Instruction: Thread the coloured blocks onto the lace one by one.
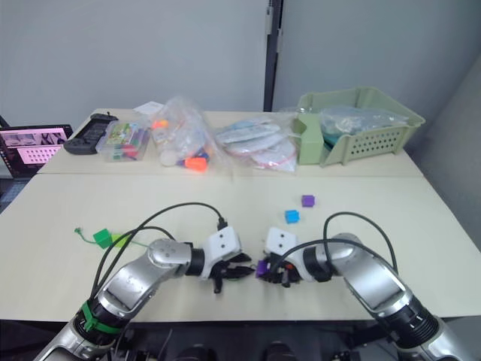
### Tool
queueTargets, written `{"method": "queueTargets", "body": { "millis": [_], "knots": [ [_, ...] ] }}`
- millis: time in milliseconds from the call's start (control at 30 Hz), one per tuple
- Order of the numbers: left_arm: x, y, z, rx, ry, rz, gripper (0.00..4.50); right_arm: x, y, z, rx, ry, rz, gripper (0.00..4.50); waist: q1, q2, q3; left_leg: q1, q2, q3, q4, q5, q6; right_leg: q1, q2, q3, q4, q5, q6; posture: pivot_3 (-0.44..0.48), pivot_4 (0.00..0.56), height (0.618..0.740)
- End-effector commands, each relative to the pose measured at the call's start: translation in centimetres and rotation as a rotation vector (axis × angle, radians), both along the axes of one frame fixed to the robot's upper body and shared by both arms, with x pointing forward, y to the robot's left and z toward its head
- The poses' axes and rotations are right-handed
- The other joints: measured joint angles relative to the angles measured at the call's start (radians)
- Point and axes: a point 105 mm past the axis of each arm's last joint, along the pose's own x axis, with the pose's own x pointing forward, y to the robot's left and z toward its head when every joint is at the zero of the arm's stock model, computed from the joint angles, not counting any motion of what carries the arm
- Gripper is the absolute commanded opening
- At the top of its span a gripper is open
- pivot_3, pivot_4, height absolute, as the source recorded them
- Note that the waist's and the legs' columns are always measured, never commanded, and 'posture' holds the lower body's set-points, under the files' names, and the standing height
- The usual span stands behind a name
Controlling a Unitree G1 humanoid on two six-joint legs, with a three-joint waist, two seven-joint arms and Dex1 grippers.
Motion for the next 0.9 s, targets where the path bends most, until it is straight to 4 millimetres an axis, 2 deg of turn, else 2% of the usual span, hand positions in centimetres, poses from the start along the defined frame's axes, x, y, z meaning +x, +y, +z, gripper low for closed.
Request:
{"method": "queueTargets", "body": {
  "millis": [33, 300, 600, 900],
  "knots": [
    [-0.6, -0.4, 0.9, -0.030, -0.017, -0.038, 0.05, -0.3, 0.4, 0.1, 0.008, -0.007, 0.012, 1.16, 0.000, 0.000, 0.000, 0.000, 0.000, 0.000, 0.000, 0.000, 0.000, 0.000, 0.000, 0.000, 0.000, 0.000, 0.000, 0.000, 0.150, 0.740],
    [-0.8, -0.5, 0.7, -0.023, -0.009, -0.048, 0.05, -0.4, 0.3, 0.1, 0.009, -0.005, 0.012, 1.16, 0.000, 0.000, 0.000, 0.000, 0.000, 0.000, 0.000, 0.000, 0.000, 0.000, 0.000, 0.000, 0.000, 0.000, 0.000, 0.000, 0.150, 0.740],
    [-1.0, -1.4, -0.3, 0.010, 0.000, -0.091, 0.05, -0.4, 0.5, 0.3, 0.014, -0.006, 0.015, 1.16, 0.001, 0.000, 0.000, 0.000, 0.000, 0.000, 0.000, 0.000, 0.000, 0.000, 0.000, 0.000, 0.000, 0.000, 0.000, 0.000, 0.150, 0.740],
    [-0.4, -1.7, -0.1, 0.004, -0.022, -0.080, 0.05, -0.6, 0.6, 0.3, 0.014, -0.005, 0.014, 1.16, 0.006, 0.000, 0.000, 0.000, 0.000, 0.000, 0.000, 0.000, 0.000, 0.000, 0.000, 0.000, 0.000, 0.000, 0.000, 0.000, 0.150, 0.740]
  ]
}}
